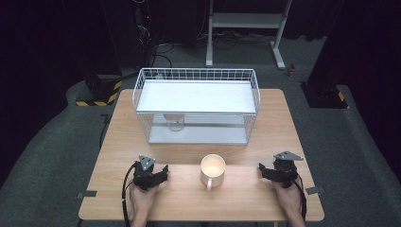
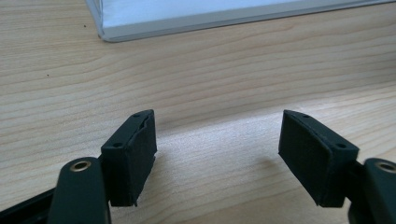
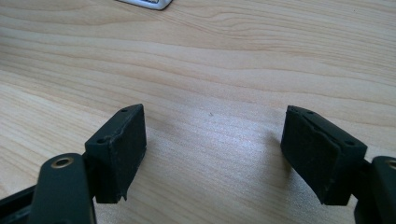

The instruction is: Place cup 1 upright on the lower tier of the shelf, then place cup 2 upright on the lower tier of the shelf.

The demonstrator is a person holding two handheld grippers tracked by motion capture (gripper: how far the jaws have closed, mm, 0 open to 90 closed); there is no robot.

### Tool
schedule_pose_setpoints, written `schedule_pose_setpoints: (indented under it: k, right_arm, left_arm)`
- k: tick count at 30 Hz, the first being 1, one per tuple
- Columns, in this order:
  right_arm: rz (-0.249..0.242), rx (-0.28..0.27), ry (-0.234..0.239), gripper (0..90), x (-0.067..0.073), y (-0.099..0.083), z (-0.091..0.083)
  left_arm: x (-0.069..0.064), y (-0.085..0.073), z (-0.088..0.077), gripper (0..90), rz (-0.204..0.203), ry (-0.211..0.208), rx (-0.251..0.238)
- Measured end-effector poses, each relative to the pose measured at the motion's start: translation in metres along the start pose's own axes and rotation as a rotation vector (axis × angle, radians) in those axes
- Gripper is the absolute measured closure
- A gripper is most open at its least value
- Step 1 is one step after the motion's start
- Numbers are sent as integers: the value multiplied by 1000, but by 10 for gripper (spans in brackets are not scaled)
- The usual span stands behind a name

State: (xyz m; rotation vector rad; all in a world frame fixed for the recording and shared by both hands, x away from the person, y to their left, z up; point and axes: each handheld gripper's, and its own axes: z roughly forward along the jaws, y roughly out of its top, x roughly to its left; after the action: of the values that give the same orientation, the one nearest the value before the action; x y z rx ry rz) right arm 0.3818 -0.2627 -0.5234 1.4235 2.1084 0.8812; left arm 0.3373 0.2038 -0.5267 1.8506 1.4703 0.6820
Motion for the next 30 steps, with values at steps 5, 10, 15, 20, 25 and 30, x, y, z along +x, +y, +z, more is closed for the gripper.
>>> schedule_pose_setpoints:
  k: [5,10,15,20,25,30]
  right_arm:
    - [-11,3,5,203,1,0,0]
    - [-14,8,8,166,2,0,0]
    - [-17,21,19,157,4,0,-1]
    - [-49,-1,86,158,14,-5,-5]
    - [-59,-46,161,157,24,-7,-13]
    - [-83,-106,257,146,39,-9,-23]
  left_arm:
    - [-2,2,5,276,12,10,35]
    - [-1,3,5,254,14,11,37]
    - [-1,3,6,245,9,15,39]
    - [-1,3,5,243,10,16,38]
    - [-2,2,5,241,2,21,37]
    - [-2,2,5,235,2,18,38]
